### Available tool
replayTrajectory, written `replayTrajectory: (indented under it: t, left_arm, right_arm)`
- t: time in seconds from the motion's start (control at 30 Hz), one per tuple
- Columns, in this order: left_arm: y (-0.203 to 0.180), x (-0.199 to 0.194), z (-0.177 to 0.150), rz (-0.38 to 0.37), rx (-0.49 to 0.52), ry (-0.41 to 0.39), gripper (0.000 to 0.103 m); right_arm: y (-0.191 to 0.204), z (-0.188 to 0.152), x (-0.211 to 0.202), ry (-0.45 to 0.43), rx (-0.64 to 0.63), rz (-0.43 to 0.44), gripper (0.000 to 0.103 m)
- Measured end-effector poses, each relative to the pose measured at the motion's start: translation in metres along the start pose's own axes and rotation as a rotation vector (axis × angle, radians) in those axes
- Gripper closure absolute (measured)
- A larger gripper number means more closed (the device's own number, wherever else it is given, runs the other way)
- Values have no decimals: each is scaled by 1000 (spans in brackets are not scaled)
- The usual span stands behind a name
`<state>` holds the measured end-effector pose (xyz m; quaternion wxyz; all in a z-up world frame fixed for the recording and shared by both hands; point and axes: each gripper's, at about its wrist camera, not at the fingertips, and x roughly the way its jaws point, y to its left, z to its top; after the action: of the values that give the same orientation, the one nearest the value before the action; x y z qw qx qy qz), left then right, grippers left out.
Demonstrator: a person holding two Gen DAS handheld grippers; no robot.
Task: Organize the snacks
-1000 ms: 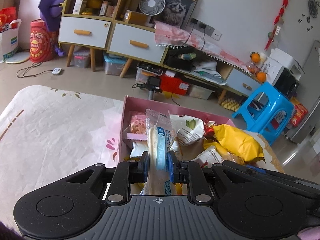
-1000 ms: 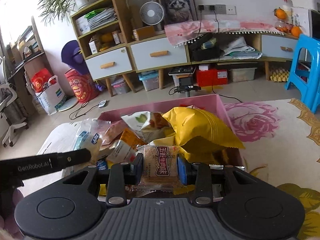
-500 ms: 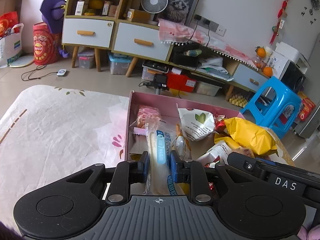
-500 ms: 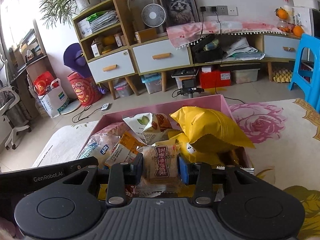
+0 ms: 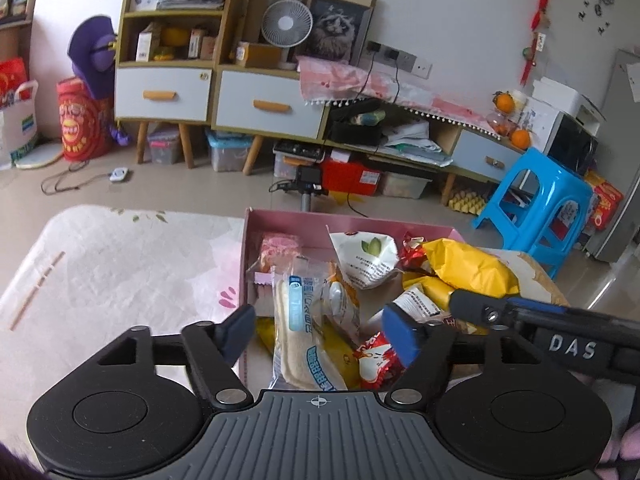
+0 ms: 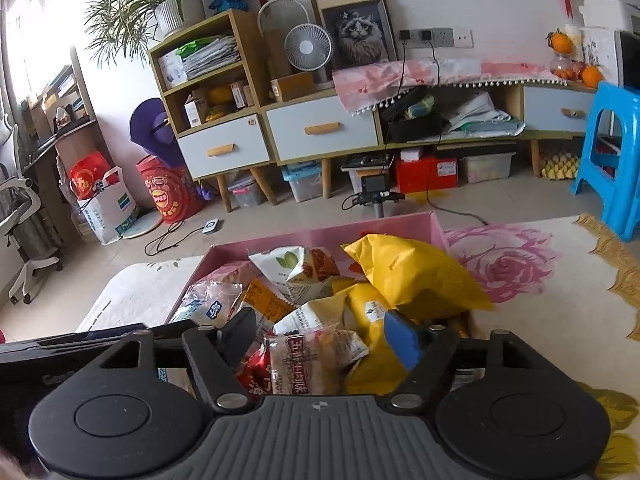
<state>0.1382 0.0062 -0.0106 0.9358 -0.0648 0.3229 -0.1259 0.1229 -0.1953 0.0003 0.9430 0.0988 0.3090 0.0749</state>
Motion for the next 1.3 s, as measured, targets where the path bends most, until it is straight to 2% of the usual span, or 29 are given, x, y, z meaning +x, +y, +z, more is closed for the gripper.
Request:
replayTrajectory:
  t: [0.13, 0.33, 0.47, 0.53, 0.6, 0.83, 1.0, 1.1, 1.3]
  left_arm:
    - [-2, -17, -1, 22, 31, -1, 15]
    - [-6, -48, -6, 81, 88, 9, 8]
    - [-9, -63, -13, 180, 103, 77, 8]
    - [-8, -71, -17, 203, 102, 123, 8]
    - [-7, -80, -22, 210, 93, 164, 7]
    - [-3, -106, -41, 212, 14, 247, 1]
    - [-12, -112, -53, 306, -3, 272, 0]
    - [-16, -112, -57, 321, -29, 291, 0]
    - [-23, -111, -66, 321, -39, 322, 0]
  right_arm:
    - [-4, 2, -16, -13, -21, -10, 29]
    - [-2, -1, -39, -5, -88, -30, 18]
    - [6, -8, -52, 48, -150, -114, 14]
    - [9, -14, -59, 93, -164, -156, 11]
    - [9, -22, -66, 130, -166, -161, 10]
    - [3, -38, -87, 197, -158, -182, 8]
    - [-6, -43, -92, 256, -40, -224, 8]
    - [-6, -48, -92, 290, 22, -229, 8]
    - [9, -51, -88, 289, -9, -229, 8]
